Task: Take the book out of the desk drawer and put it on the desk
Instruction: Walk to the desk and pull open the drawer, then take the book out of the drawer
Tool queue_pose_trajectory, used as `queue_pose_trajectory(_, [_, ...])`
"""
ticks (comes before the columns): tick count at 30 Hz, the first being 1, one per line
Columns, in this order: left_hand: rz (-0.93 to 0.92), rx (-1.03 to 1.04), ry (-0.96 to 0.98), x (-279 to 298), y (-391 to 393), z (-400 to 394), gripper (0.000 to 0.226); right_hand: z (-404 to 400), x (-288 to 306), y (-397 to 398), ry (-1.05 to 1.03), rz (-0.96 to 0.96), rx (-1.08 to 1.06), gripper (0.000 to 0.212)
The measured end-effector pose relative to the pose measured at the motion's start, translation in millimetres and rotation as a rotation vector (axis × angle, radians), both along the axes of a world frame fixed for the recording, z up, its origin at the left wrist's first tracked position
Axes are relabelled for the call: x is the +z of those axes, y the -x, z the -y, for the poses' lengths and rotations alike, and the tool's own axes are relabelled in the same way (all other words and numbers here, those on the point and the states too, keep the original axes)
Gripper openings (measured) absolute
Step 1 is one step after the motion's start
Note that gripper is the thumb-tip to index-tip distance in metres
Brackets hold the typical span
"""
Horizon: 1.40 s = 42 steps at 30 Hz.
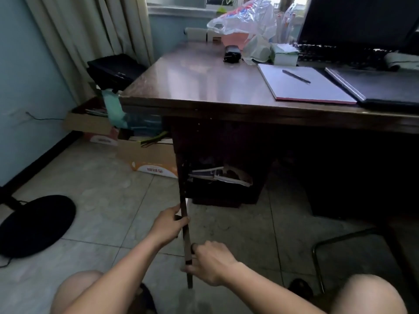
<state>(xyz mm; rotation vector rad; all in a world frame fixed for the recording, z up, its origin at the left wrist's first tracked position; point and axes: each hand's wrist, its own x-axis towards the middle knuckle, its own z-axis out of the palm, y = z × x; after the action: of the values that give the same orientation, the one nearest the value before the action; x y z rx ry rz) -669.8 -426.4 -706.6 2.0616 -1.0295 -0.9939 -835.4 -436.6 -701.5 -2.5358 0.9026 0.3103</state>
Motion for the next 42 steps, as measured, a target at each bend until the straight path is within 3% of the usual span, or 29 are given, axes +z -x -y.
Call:
queue_pose_trajectory(5, [0.120,-0.021,-0.044,11,-17,-12,0.035,-3,5,-18,0.016,-0.027,0.026,0.057])
queue_pose_trajectory(10, [0.402,-0.093,-0.184,20,-27,-21,0.040,2,-1,-13,-0.029,-0.080,-0.029,0.047])
queue_pose_trajectory(14, [0.520,-0.105,-0.297,25,-38,-28,0.047,16,-1,3,-0.062,-0.084,-0.110,0.048])
queue_pose_trajectory(17, [0.565,-0.103,-0.272,26,-44,-28,0.045,26,2,14,-0.089,0.014,-0.199,0.055])
queue_pose_trajectory(22, [0.678,-0.196,-0.254,20,-26,-17,0.076,42,5,32,-0.079,0.034,-0.261,0.060])
queue_pose_trajectory(26, [0.786,-0.231,-0.112,15,-7,-4,0.072,59,9,45,-0.045,0.141,-0.353,0.053])
queue_pose_trajectory(30, [0.601,-0.197,0.043,8,10,17,0.059,77,11,54,-0.073,0.211,-0.472,0.050])
queue_pose_trajectory(36, [0.236,0.000,0.028,-3,16,54,0.052,114,8,57,-0.101,0.232,-0.537,0.046])
queue_pose_trajectory(42, [0.045,0.138,0.010,-28,11,98,0.044,159,-16,51,-0.152,0.278,-0.611,0.041])
